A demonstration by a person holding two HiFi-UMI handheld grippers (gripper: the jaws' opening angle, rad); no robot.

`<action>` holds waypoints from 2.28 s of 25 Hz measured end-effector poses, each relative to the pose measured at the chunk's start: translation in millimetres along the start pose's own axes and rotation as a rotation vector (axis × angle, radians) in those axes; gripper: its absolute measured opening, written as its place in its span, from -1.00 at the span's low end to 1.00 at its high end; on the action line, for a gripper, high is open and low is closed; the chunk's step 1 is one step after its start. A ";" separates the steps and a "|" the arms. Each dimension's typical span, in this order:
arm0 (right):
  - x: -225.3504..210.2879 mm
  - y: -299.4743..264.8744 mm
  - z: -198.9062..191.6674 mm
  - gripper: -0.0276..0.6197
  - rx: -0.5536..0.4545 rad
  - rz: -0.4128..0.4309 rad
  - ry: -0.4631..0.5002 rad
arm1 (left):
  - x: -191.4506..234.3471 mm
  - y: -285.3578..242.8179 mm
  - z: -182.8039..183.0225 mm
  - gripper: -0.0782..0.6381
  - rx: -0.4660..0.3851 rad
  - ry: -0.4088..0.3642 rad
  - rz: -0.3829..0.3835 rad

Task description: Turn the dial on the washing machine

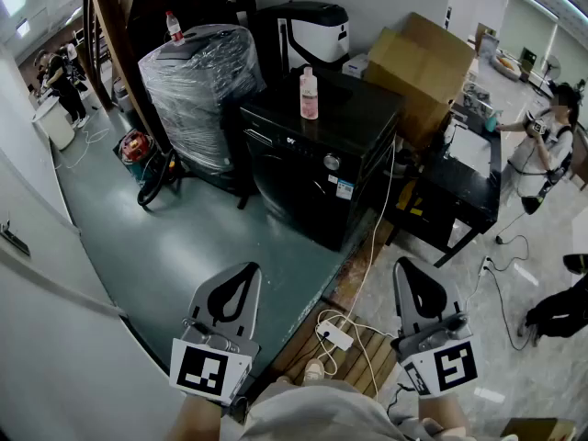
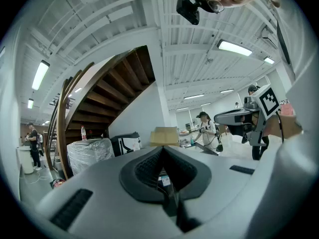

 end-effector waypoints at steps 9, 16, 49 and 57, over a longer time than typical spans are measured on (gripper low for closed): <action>-2.0 -2.8 -8.2 -0.84 -0.021 -0.001 -0.020 | -2.3 -6.1 -1.2 -0.73 0.004 -0.012 0.003; -0.3 -7.8 -13.9 -0.84 0.002 0.012 -0.020 | -1.6 -3.9 1.0 -0.73 -0.005 -0.017 0.020; -52.1 -229.3 -84.1 -0.84 0.136 -0.084 -0.077 | 140.7 -179.8 -80.1 -0.73 0.069 -0.019 -0.022; -81.8 -318.3 -108.3 -0.52 0.186 -0.215 -0.128 | 198.0 -276.5 -99.4 -0.73 0.056 -0.011 -0.124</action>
Point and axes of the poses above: the fingertips, and each gripper's own axes: y backward along the fingers, x to its left, z out of its top, the point moved 10 cm from there along y, backward along the fingers, and after that the axes turned 14 degrees about z, right-handed, at the moved point
